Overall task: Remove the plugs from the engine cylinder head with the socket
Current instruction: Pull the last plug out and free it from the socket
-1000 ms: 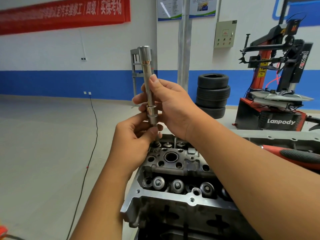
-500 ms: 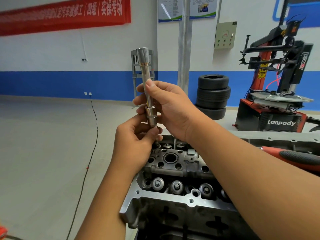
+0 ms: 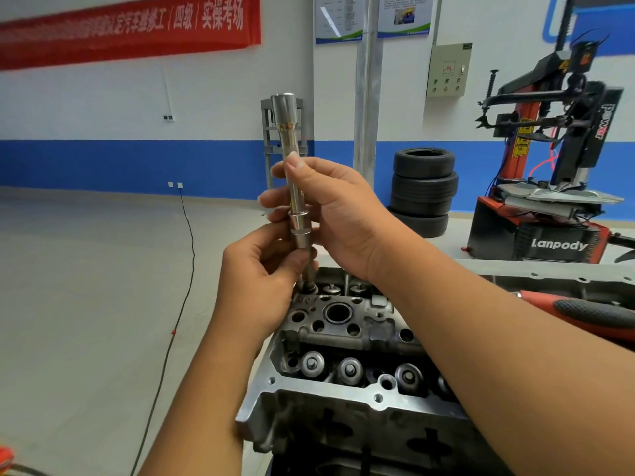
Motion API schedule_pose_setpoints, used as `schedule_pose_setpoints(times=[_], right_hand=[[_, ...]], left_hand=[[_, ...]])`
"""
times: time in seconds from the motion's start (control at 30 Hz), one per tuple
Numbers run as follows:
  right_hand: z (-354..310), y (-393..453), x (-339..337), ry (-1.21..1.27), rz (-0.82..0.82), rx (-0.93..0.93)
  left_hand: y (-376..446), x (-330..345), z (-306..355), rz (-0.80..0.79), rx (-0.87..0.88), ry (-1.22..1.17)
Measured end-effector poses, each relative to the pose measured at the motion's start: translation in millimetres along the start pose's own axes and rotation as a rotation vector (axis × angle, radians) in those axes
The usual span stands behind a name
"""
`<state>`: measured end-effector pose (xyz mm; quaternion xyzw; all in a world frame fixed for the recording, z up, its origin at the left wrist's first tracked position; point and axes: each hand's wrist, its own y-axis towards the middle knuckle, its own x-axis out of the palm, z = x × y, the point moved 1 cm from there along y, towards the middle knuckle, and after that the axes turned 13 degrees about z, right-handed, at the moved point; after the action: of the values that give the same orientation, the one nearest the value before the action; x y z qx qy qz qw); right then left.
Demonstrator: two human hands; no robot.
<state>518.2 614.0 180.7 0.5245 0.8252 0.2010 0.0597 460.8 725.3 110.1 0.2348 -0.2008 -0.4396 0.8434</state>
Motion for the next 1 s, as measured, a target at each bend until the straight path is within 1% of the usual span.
schedule_pose_setpoints(times=[0.13,0.3,0.47,0.57,0.7,0.73,0.9,1.0], right_hand=[[1.9,1.1,-3.1,-0.007,0.018,-0.008],[0.6,2.2,-2.0,-0.061,0.033,-0.011],[2.0,-0.3,-0.5,-0.031,-0.027,0.017],[4.0,-0.7,-2.5,0.021,-0.016,0.005],[4.4,0.7,-5.0,0.013,0.007,-0.006],[4.3,1.2,-4.9,0.005,-0.001,-0.003],[4.8,0.9,-1.5,0.003,-0.040,0.020],[5.6,0.6,-2.5,-0.031,-0.026,0.000]], left_hand=[[0.4,-2.7,-3.1,0.047,0.010,0.048],[0.6,-2.0,-3.5,-0.071,-0.071,-0.067],[0.6,-1.9,-4.1,0.023,-0.005,0.024],[0.0,-4.5,-4.9,0.051,0.015,0.040],[0.2,-1.6,-4.1,-0.079,-0.037,-0.051],[0.5,-1.2,-3.8,-0.085,-0.044,-0.062],[0.8,-2.8,-4.7,0.055,-0.015,-0.014],[0.9,-4.6,-6.5,0.078,-0.018,-0.004]])
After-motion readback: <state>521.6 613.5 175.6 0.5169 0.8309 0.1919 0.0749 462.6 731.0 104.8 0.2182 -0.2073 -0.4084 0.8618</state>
